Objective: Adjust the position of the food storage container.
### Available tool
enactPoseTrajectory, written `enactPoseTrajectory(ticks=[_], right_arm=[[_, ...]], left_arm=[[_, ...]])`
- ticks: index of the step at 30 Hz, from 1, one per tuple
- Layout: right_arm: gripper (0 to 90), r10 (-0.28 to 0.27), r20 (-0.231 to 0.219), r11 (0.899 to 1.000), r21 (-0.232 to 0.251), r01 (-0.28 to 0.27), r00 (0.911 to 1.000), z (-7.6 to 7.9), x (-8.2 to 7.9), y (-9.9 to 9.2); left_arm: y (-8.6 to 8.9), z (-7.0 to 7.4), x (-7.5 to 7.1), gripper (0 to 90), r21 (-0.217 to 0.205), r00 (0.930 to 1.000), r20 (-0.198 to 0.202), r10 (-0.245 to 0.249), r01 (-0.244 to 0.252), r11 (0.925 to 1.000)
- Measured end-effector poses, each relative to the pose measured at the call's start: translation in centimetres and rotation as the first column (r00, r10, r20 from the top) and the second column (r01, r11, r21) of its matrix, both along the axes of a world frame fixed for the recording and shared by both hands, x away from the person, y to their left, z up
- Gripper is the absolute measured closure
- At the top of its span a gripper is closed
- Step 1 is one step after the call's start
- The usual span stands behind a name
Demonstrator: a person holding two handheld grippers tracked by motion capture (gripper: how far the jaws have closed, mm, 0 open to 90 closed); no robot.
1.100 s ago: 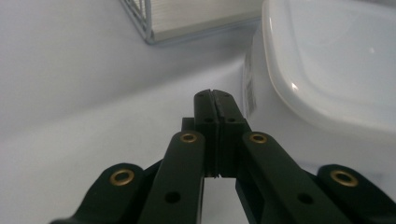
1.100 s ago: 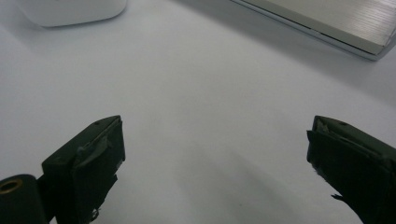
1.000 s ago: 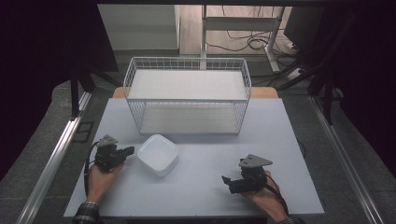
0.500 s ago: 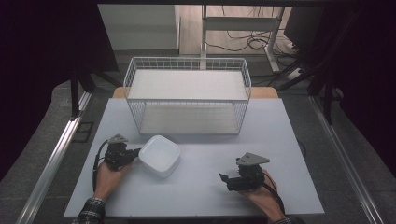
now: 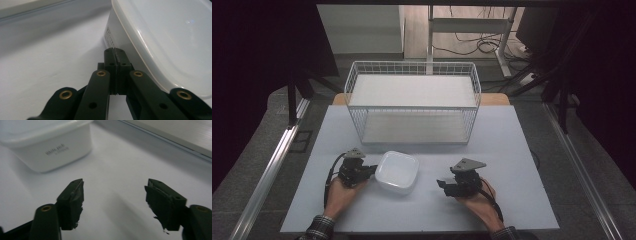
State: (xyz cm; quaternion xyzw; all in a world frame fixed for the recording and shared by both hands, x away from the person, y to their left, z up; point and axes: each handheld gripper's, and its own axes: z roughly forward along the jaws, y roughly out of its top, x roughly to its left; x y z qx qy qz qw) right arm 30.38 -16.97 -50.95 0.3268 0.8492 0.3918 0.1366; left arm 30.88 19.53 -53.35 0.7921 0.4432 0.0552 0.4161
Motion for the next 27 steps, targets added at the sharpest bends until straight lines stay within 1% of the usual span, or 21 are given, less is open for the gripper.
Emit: enactPoseTrajectory(ticks=[1,2,3,5,6,7,8,10,12,13,15,16,17,18,22,24,27], right_arm=[[39.1,0.007,-0.004,1.0,0.002,-0.007,1.0,0.0,0.1,0.3],[42.5,0.017,-0.012,1.0,0.001,-0.017,0.9998,0.0,0.3,0.5],[45.8,0.025,-0.017,1.0,0.002,-0.025,0.9995,-0.1,0.5,0.8],[53.8,0.045,-0.023,0.999,-0.005,-0.045,0.9987,-0.1,0.8,1.3],[53.8,0.045,-0.023,0.999,-0.005,-0.045,0.9987,-0.1,0.8,1.3],[57.7,0.053,-0.027,0.999,-0.008,-0.053,0.9982,-0.1,0.9,1.5],[66.3,0.065,-0.03,0.998,-0.014,-0.066,0.9974,-0.1,1.1,1.7],[74.2,0.066,-0.024,0.998,-0.02,-0.066,0.9975,0.0,1.1,1.8],[80.6,0.055,-0.02,0.998,-0.023,-0.056,0.9983,0.2,1.2,1.7],[82.7,0.048,-0.024,0.999,-0.019,-0.049,0.9985,0.2,1.3,1.6],[86.0,0.045,-0.034,0.999,-0.012,-0.046,0.9984,0.2,1.5,1.3],[86.0,0.045,-0.034,0.999,-0.012,-0.046,0.9984,0.2,1.5,1.3],[88.3,0.045,-0.043,0.999,-0.006,-0.045,0.9981,0.2,1.5,1.2],[88.8,0.045,-0.043,0.999,-0.008,-0.046,0.9981,0.3,1.4,1.2],[89.1,0.05,-0.049,0.999,-0.01,-0.051,0.9976,0.4,1.1,1.3],[89.0,0.057,-0.042,0.998,-0.028,-0.058,0.9975,0.4,0.6,1.5],[88.9,0.048,-0.041,0.998,-0.041,-0.05,0.998,0.4,0.5,1.7]], left_arm=[[0.0,0.0,0.0,90.0,0.0,1.0,0.0,0.0,0.0,1.0],[-0.4,0.0,-0.1,90.0,0.001,1.0,0.0,-0.007,0.007,1.0],[-1.1,0.1,-0.3,90.0,0.004,0.9995,-0.004,-0.03,0.03,0.9995],[-1.8,0.1,-0.5,90.0,0.004,0.9987,-0.01,-0.05,0.05,0.9988],[-1.8,0.1,-0.5,90.0,0.004,0.9987,-0.01,-0.05,0.05,0.9988],[-2.2,0.1,-0.6,90.0,0.001,0.9984,-0.012,-0.056,0.056,0.9985],[-2.8,0.2,-0.9,90.0,0.002,0.9973,-0.017,-0.071,0.071,0.9974],[-3.4,0.3,-1.1,90.0,0.004,0.9959,-0.019,-0.088,0.088,0.9961],[-3.8,0.3,-1.4,90.0,0.008,0.9946,-0.019,-0.102,0.102,0.9947],[-4.1,0.4,-1.6,90.0,0.013,0.9941,-0.018,-0.107,0.107,0.9942],[-4.4,0.5,-1.9,90.0,0.022,0.9931,-0.011,-0.117,0.117,0.9929],[-4.4,0.5,-1.9,90.0,0.022,0.9931,-0.011,-0.117,0.117,0.9929],[-4.7,0.7,-2.4,90.0,0.032,0.9924,-0.002,-0.123,0.123,0.9919],[-4.7,0.8,-2.6,90.0,0.035,0.9923,0.004,-0.123,0.123,0.9918],[-4.6,0.9,-3.1,90.0,0.036,0.9925,0.0,-0.122,0.122,0.9919],[-4.6,0.9,-3.4,90.0,0.035,0.9928,-0.003,-0.12,0.12,0.9922],[-4.5,0.9,-3.1,90.0,0.036,0.9931,-0.001,-0.117,0.117,0.9924]])
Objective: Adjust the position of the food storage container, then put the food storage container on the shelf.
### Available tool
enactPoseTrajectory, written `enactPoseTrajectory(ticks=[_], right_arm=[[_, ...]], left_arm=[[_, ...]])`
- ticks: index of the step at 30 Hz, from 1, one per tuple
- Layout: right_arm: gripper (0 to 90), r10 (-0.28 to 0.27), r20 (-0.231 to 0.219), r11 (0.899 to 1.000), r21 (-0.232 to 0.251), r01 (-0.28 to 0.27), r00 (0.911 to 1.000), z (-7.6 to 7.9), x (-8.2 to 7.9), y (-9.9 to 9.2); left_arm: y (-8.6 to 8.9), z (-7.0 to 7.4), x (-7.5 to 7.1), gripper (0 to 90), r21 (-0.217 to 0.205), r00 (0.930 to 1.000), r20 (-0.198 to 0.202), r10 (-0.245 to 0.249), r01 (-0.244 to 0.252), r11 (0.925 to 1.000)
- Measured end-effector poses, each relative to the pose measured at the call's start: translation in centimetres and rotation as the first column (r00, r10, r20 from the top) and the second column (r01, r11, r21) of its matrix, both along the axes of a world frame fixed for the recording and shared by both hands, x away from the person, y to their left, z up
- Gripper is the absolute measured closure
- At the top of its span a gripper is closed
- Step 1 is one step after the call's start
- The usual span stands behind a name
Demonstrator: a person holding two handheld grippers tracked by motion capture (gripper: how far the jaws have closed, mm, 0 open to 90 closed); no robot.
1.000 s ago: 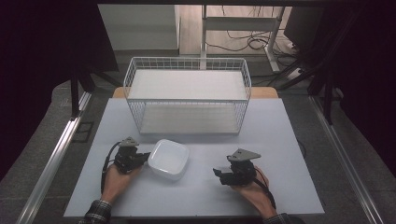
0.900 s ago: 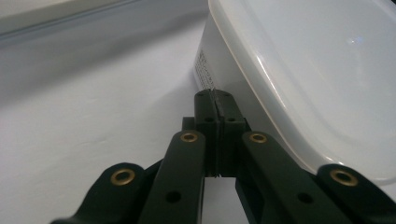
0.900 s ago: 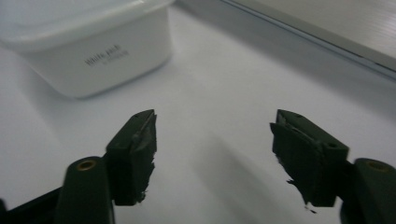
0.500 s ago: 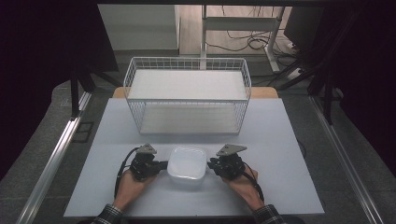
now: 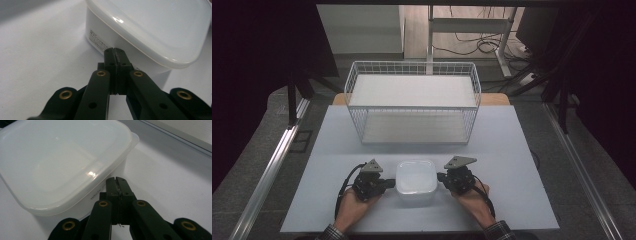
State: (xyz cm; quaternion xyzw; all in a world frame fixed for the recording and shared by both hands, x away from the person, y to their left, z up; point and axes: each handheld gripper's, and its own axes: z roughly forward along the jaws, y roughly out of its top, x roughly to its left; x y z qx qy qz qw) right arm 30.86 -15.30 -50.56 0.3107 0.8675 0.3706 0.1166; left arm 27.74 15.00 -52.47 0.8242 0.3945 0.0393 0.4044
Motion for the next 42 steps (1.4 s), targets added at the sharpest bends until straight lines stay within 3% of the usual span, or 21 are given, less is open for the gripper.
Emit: enactPoseTrajectory(ticks=[4,8,10,11,13,15,16,18,19,20,21,22,24,31,32,35,42], right_arm=[[87.3,0.002,-0.001,1.0,-0.005,-0.002,1.0,0.0,0.0,0.0],[81.0,0.003,0.019,1.0,-0.008,-0.003,0.9998,0.4,-0.4,-0.5],[71.6,0.0,0.04,1.0,-0.007,0.0,0.9992,0.7,-0.8,-1.3],[71.6,0.0,0.04,1.0,-0.007,0.0,0.9992,0.7,-0.8,-1.3],[60.0,-0.006,0.035,1.0,0.012,0.006,0.9994,1.0,-1.0,-2.3],[56.5,-0.008,0.032,1.0,0.017,0.008,0.9994,1.1,-1.1,-2.7],[46.8,-0.007,0.024,1.0,0.03,0.006,0.9997,1.2,-1.3,-3.3],[37.9,-0.006,0.027,0.999,0.038,0.005,0.9996,1.4,-1.6,-3.9],[37.9,-0.006,0.027,0.999,0.038,0.005,0.9996,1.4,-1.6,-3.9],[27.1,-0.006,0.032,0.998,0.056,0.004,0.9995,1.5,-1.8,-4.2],[27.1,-0.006,0.032,0.998,0.056,0.004,0.9995,1.5,-1.8,-4.2],[22.1,-0.004,0.034,0.998,0.064,0.002,0.9994,1.5,-2.0,-4.3],[10.9,-0.009,0.051,0.997,0.076,0.005,0.9987,1.5,-2.2,-4.2],[3.2,-0.001,0.044,0.999,0.05,-0.001,0.999,1.0,-2.2,-3.7],[2.9,-0.004,0.043,0.998,0.056,0.001,0.9991,0.9,-2.1,-3.8],[2.7,-0.007,0.049,0.998,0.062,0.004,0.9988,1.0,-2.1,-3.9],[2.4,0.001,0.058,0.997,0.071,-0.005,0.9983,1.0,-2.0,-3.6]], left_arm=[[0.2,0.1,0.1,89.8,-0.011,1.0,0.004,0.002,-0.002,0.9999],[0.8,0.6,-0.4,80.8,-0.003,0.9993,0.033,0.017,-0.017,0.9998],[1.2,0.8,-0.7,65.4,-0.001,0.9986,0.046,0.026,-0.026,0.9997],[1.4,0.9,-0.9,65.4,0.002,0.9981,0.055,0.027,-0.027,0.9996],[1.8,1.4,-1.7,48.9,0.016,0.995,0.09,0.043,-0.045,0.9989],[1.9,1.4,-1.9,39.6,0.017,0.994,0.1,0.044,-0.046,0.9988],[2.0,1.5,-2.2,35.9,0.019,0.9932,0.107,0.047,-0.049,0.9986],[2.1,1.4,-2.4,29.4,0.007,0.9946,0.094,0.044,-0.045,0.999],[2.1,1.4,-2.4,25.7,0.007,0.9946,0.094,0.044,-0.045,0.999],[2.1,1.2,-2.7,20.8,0.007,0.9959,0.085,0.031,-0.032,0.9995],[2.1,1.2,-2.7,17.3,0.007,0.9959,0.085,0.031,-0.032,0.9995],[2.1,1.1,-2.9,17.3,0.013,0.9956,0.091,0.022,-0.023,0.9996],[2.0,0.7,-3.4,8.3,0.036,0.9932,0.116,0.01,-0.015,0.9992],[2.4,0.0,-3.2,3.9,0.036,0.9913,0.132,0.001,-0.006,0.9993],[2.7,0.0,-3.1,3.1,0.009,0.9897,0.143,0.01,-0.011,0.9999],[2.9,-0.1,-3.0,2.5,-0.009,0.9899,0.14,0.02,-0.019,0.9998],[2.8,0.1,-2.7,1.9,0.005,0.9919,0.12,0.043,-0.044,0.999]])
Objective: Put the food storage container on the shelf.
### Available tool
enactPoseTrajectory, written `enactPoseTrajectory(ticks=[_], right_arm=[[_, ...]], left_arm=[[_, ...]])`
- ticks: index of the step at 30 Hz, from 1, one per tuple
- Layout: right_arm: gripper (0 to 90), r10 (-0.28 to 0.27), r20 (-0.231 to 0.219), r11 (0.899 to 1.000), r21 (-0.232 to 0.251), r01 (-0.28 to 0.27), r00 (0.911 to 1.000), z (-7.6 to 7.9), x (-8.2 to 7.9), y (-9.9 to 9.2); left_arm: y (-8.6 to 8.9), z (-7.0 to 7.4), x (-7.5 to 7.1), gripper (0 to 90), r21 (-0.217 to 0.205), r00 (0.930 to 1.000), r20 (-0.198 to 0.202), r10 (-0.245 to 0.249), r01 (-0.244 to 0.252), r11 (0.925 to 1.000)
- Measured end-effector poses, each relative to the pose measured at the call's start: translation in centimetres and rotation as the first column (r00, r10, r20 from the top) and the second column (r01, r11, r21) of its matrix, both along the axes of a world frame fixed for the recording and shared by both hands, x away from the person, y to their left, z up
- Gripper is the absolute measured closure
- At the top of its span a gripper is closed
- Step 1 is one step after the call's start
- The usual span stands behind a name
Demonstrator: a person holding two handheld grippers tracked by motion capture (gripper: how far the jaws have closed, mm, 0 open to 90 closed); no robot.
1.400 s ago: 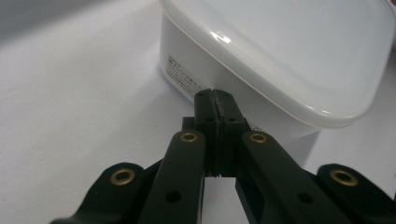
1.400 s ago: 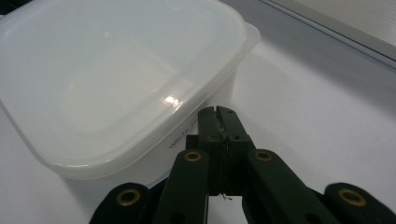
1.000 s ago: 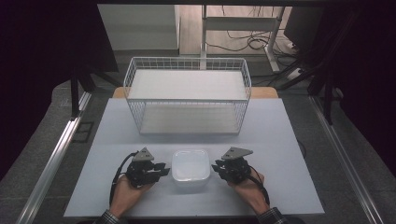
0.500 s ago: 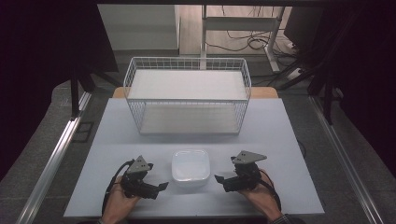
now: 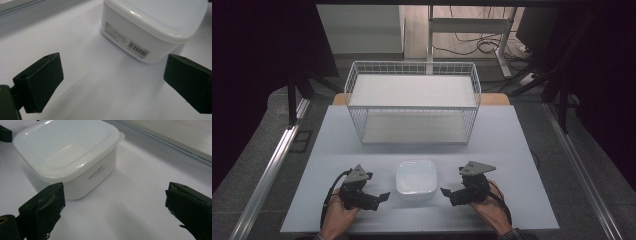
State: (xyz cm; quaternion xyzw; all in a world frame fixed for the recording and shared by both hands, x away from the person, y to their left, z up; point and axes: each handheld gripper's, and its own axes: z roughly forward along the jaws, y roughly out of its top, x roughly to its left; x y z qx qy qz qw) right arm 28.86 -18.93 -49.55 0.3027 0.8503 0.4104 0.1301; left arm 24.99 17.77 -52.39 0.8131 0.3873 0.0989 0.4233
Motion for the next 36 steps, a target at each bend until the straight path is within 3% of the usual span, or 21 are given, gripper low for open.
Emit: enactPoseTrajectory(ticks=[5,13,22,27,33,34,36], right_arm=[[2.7,0.019,-0.008,1.0,-0.002,-0.019,0.9998,0.0,0.3,0.2],[3.4,0.009,-0.018,0.999,0.032,-0.009,0.9998,0.8,0.9,0.9],[0.8,0.009,-0.005,1.0,0.008,-0.009,0.9999,1.0,1.3,2.3],[1.2,0.028,-0.025,1.0,0.007,-0.028,0.9993,1.3,1.6,3.2],[6.6,0.038,-0.098,0.999,-0.001,-0.038,0.9945,1.2,2.7,4.9],[8.3,0.042,-0.128,0.999,-0.004,-0.043,0.9909,1.1,3.1,5.5],[9.4,0.046,-0.152,0.999,0.009,-0.045,0.9874,0.9,3.4,5.7]], left_arm=[[-0.6,0.4,0.1,1.0,0.037,0.9998,-0.001,-0.02,0.02,0.9991],[-0.9,1.5,0.7,0.7,-0.03,0.9993,-0.003,-0.038,0.038,0.9989],[-2.5,2.2,2.0,1.4,-0.011,0.9987,0.0,-0.051,0.051,0.9986],[-3.4,2.4,2.5,2.8,-0.017,0.9979,-0.002,-0.064,0.064,0.9978],[-4.3,2.7,3.7,5.7,-0.011,0.9963,-0.017,-0.084,0.084,0.9964],[-4.6,2.6,4.0,6.1,0.003,0.9966,-0.022,-0.08,0.08,0.9968],[-4.5,2.3,4.2,7.7,-0.015,0.9956,-0.041,-0.084,0.083,0.9964]])
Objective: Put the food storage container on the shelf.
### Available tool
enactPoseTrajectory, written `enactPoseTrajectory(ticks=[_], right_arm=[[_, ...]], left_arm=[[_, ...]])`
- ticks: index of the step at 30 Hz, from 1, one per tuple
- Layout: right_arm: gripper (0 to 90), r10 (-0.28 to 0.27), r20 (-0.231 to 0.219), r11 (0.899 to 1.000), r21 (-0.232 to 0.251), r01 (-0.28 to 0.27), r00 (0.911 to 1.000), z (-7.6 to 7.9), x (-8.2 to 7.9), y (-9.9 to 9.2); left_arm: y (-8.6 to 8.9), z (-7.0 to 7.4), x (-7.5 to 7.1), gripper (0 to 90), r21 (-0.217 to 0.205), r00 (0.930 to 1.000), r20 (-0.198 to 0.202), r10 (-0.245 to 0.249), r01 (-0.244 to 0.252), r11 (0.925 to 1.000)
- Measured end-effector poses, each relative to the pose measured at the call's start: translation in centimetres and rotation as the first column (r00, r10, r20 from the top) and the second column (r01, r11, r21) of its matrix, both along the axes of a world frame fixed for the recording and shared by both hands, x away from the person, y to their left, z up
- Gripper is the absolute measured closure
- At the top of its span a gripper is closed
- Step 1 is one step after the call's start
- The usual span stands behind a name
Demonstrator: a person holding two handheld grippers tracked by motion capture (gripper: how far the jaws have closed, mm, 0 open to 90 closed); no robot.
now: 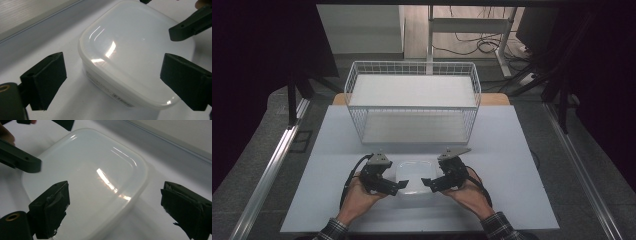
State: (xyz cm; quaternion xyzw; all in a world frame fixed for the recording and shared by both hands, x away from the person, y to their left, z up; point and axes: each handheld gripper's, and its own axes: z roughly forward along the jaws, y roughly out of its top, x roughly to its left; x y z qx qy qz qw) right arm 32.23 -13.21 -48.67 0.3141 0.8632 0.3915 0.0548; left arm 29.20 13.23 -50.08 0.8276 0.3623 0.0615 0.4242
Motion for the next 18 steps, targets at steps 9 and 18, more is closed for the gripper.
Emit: enactPoseTrajectory(ticks=[9,18], right_arm=[[23.3,-0.006,-0.186,0.997,0.069,0.019,0.9825,-0.2,0.2,-0.7],[62.6,-0.067,-0.233,0.991,0.101,0.092,0.9701,1.1,-1.8,-2.8]], left_arm=[[0.5,-0.3,-0.4,26.0,-0.098,0.9937,-0.109,-0.023,0.012,0.9951],[1.7,0.2,-2.5,56.7,-0.14,0.9914,-0.131,0.007,-0.025,0.9898]])
